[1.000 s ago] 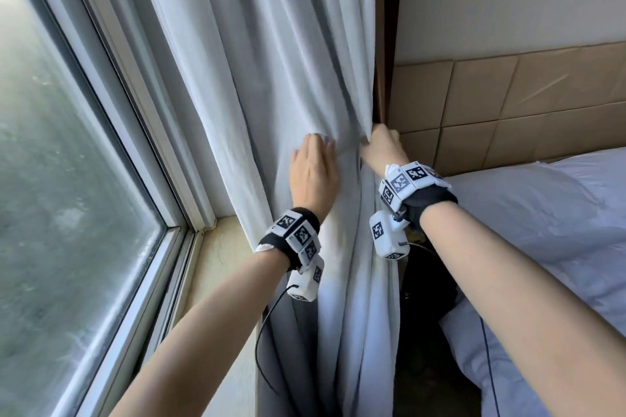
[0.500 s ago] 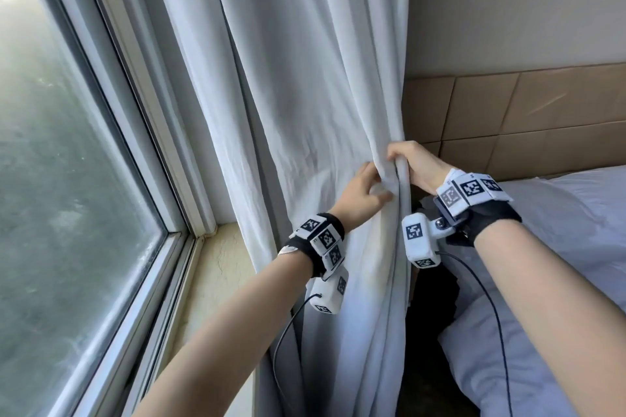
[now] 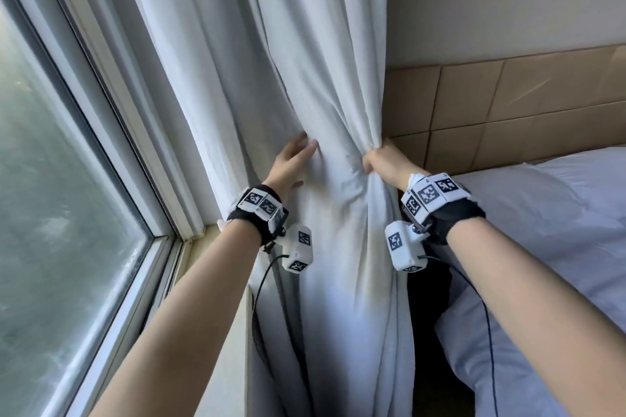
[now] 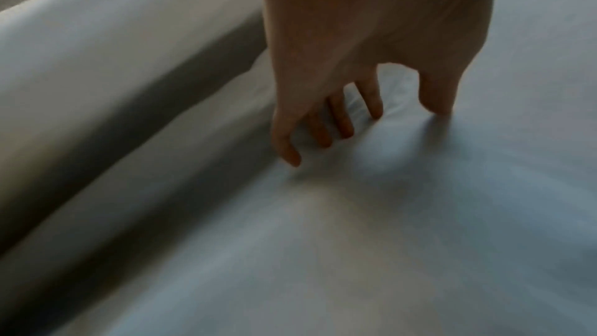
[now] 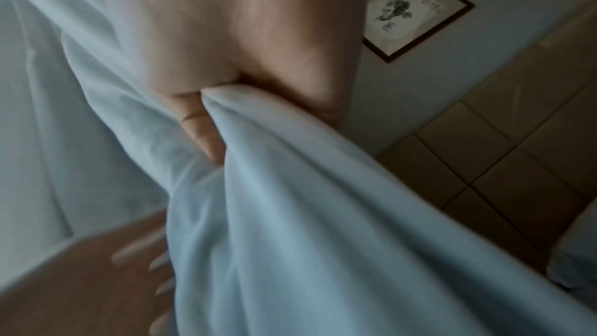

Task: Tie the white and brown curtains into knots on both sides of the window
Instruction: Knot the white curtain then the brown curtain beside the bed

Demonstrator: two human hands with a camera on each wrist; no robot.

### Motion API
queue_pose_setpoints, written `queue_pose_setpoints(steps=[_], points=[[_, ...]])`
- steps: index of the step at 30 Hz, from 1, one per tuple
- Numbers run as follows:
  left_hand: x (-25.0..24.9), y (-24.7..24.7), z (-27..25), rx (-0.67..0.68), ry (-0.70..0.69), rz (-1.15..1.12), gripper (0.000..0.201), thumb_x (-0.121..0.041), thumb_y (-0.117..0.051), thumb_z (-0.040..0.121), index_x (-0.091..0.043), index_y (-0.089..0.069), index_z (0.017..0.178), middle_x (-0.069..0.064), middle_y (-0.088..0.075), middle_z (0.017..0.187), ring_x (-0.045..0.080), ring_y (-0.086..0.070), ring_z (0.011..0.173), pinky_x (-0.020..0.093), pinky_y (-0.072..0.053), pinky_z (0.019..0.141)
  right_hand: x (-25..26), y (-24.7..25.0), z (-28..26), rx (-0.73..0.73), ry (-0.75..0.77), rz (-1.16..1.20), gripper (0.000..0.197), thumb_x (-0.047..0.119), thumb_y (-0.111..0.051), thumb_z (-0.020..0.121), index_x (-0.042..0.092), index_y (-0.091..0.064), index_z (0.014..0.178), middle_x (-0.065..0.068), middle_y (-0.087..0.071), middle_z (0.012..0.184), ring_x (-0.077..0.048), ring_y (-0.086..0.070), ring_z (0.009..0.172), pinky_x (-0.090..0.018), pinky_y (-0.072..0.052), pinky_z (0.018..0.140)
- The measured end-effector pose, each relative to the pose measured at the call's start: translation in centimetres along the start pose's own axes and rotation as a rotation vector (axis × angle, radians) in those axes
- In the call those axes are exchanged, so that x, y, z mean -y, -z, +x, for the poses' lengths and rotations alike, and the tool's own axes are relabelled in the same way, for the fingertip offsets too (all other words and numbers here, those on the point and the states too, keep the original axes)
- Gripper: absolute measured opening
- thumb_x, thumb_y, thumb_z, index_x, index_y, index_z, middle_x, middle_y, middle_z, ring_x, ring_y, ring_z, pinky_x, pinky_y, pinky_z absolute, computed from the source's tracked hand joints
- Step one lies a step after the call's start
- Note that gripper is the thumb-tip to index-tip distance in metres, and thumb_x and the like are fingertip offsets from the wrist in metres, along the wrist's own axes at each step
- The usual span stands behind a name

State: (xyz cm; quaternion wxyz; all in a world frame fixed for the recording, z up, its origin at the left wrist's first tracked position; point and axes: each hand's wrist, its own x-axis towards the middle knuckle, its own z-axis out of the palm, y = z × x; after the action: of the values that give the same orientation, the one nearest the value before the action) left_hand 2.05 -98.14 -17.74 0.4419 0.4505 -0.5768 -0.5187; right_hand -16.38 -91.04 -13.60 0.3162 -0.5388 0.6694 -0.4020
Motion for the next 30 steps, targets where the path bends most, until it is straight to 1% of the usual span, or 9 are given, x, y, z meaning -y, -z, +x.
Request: queue_pose_setpoints(steps=[2,4,7,9,13,18,23,27,30], points=[[-0.5,-1.8,0.2,0.114,0.046,-0.062,0.039,-0.049,-0.054,0.090,-0.038,-0.052,0.128,-0.011,-0.059,0.126,0.012,-0.052,0.116,0.045,-0.045,0.094,0.3,-1.1,0.0,0.006,0.010,0.019,0.020,-0.007,-0.046,0.083,0.002,-0.046,0.101,-0.004,-0.050,0.086,-0.022,-0.046,0.093,-0.022,-0.034,0.058],[-1.2,-3.4,-0.1,0.170,0.066,-0.174,0.031,-0.038,-0.049,0.092,-0.024,-0.062,0.116,-0.004,-0.067,0.113,0.014,-0.058,0.110,0.042,-0.046,0.099,0.9,-2.1,-0.1,0.021,0.029,0.019,0.015,-0.004,-0.042,0.087,0.005,-0.045,0.099,-0.004,-0.051,0.085,-0.022,-0.046,0.092,-0.022,-0.036,0.063],[-1.4,-4.3,-0.1,0.178,0.037,-0.290,0.027,-0.020,-0.043,0.097,-0.008,-0.064,0.107,0.006,-0.071,0.100,0.013,-0.069,0.090,0.028,-0.055,0.083,1.2,-3.0,0.1,0.012,0.044,0.047,0.034,0.000,-0.040,0.089,0.004,-0.049,0.122,-0.017,-0.056,0.116,-0.028,-0.051,0.112,-0.026,-0.039,0.090],[-1.1,-4.1,0.2,0.146,-0.006,-0.284,0.028,-0.010,-0.045,0.094,0.000,-0.064,0.111,0.016,-0.069,0.109,0.021,-0.067,0.097,0.028,-0.055,0.083,1.3,-3.0,0.1,-0.024,0.038,0.060,0.043,0.001,-0.039,0.092,-0.001,-0.042,0.135,-0.019,-0.052,0.132,-0.032,-0.047,0.124,-0.024,-0.034,0.094],[-1.7,-3.3,0.0,-0.092,-0.191,-0.080,0.024,0.000,-0.052,0.086,-0.004,-0.072,0.097,0.013,-0.072,0.093,0.019,-0.066,0.085,0.030,-0.057,0.077,1.0,-2.7,0.3,-0.055,0.027,0.058,0.041,0.002,-0.040,0.092,-0.002,-0.043,0.132,-0.019,-0.051,0.130,-0.034,-0.048,0.123,-0.027,-0.035,0.094],[-0.9,-0.2,-0.7,-0.530,-0.335,0.212,0.016,-0.029,-0.073,0.080,-0.013,-0.078,0.081,0.000,-0.070,0.068,0.011,-0.063,0.064,0.028,-0.054,0.067,0.3,-2.1,0.5,-0.104,0.032,-0.033,0.028,0.004,-0.042,0.088,0.002,-0.049,0.115,-0.016,-0.057,0.112,-0.035,-0.053,0.110,-0.035,-0.042,0.094],[0.7,-0.2,-3.6,-0.698,-0.539,0.379,0.034,-0.030,-0.056,0.094,-0.008,-0.045,0.070,0.001,-0.048,0.062,0.022,-0.042,0.056,0.039,-0.041,0.056,0.7,-2.9,0.5,-0.070,0.049,-0.205,0.037,0.011,-0.044,0.089,0.003,-0.052,0.124,-0.022,-0.054,0.126,-0.038,-0.054,0.112,-0.034,-0.045,0.091],[1.4,-2.9,-6.2,-0.402,-0.786,0.463,0.016,-0.015,-0.045,0.097,-0.005,-0.039,0.086,0.003,-0.041,0.066,0.028,-0.039,0.056,0.037,-0.032,0.052,0.7,-4.1,0.4,-0.064,0.064,-0.257,0.037,0.012,-0.048,0.089,0.001,-0.053,0.124,-0.025,-0.053,0.126,-0.040,-0.053,0.115,-0.037,-0.046,0.096],[0.9,-4.2,-6.2,-0.144,-0.729,0.553,0.010,-0.001,-0.052,0.087,0.003,-0.046,0.094,0.011,-0.055,0.079,0.030,-0.053,0.071,0.029,-0.035,0.060,1.0,-4.8,0.3,0.052,0.078,-0.068,0.041,0.018,-0.053,0.082,0.003,-0.058,0.120,-0.014,-0.062,0.115,-0.028,-0.057,0.112,-0.034,-0.046,0.096]])
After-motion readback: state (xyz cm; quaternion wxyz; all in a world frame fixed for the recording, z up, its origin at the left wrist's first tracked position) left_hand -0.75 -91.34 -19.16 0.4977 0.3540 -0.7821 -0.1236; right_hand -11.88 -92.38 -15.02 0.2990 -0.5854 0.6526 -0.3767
